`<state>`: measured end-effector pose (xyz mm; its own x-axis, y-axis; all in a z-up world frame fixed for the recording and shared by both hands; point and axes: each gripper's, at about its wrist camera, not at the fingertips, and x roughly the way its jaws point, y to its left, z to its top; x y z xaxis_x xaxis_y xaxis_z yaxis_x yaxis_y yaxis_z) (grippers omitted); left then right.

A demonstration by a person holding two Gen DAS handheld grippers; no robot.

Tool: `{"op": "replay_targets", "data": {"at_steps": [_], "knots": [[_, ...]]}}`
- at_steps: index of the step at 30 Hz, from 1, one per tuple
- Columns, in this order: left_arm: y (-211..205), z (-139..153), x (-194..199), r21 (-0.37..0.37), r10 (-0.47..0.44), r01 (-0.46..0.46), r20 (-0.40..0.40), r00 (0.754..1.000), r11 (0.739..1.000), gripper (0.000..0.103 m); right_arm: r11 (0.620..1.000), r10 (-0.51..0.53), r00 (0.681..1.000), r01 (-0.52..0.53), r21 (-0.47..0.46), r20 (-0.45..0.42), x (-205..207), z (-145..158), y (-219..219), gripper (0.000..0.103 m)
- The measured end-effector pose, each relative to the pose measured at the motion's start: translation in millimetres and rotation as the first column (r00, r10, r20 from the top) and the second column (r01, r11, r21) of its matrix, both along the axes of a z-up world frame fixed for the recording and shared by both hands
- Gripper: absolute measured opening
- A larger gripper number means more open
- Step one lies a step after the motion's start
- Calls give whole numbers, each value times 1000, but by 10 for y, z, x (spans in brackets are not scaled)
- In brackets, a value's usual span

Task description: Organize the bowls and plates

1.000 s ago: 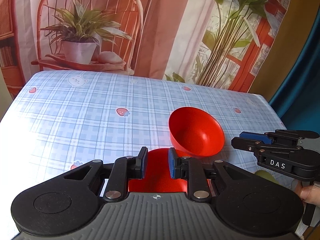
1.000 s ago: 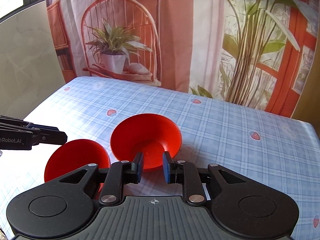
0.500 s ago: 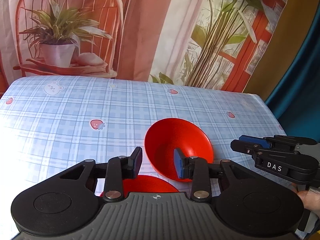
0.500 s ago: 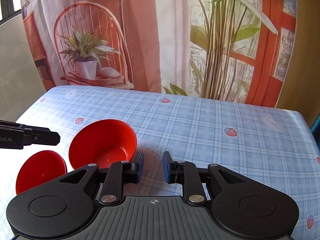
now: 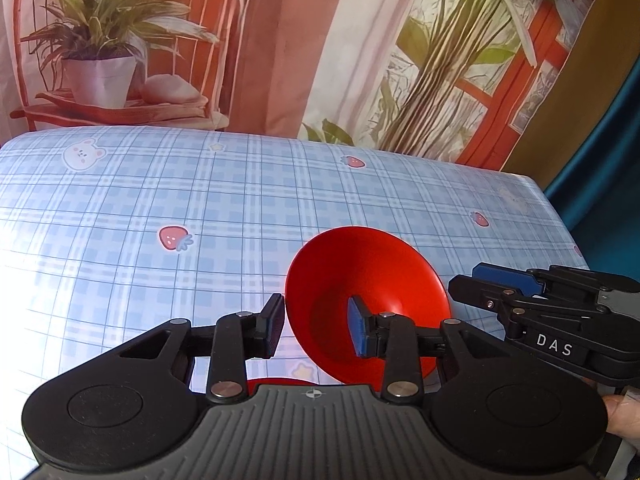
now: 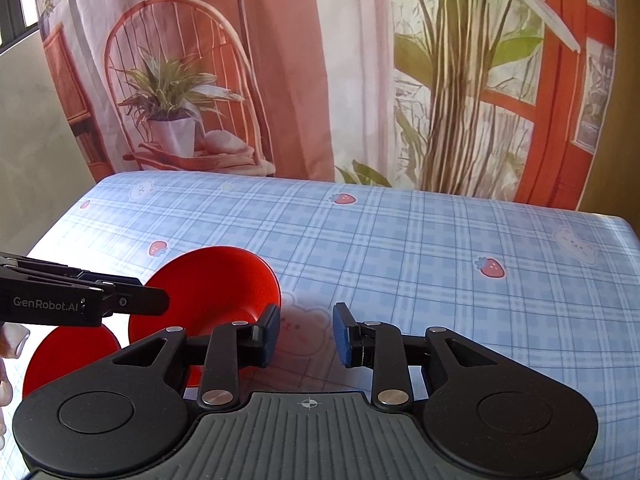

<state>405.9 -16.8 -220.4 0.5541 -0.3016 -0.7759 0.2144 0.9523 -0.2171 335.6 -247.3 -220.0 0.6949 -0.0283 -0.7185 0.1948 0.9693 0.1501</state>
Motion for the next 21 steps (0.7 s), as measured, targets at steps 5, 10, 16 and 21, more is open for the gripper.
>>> {"op": "replay_targets", "data": {"at_steps": [5, 10, 16, 21], "knots": [[-33, -59, 23, 10, -2, 2, -14, 1000, 1000, 36, 1000, 3, 1000, -3, 12, -22, -1, -89, -15, 27], [-46, -62, 24, 1, -25, 25, -16, 1000, 1000, 35, 1000, 6, 999, -5, 28, -40, 8, -165, -21, 26], [-89, -69, 17, -3, -45, 45, -17, 999, 999, 35, 999, 12, 999, -10, 34, -49, 6, -188, -19, 18], [-119, -75, 19, -5, -53, 53, -19, 998, 999, 34, 1000, -20, 999, 21, 23, -40, -47, -157, -102, 19]]}}
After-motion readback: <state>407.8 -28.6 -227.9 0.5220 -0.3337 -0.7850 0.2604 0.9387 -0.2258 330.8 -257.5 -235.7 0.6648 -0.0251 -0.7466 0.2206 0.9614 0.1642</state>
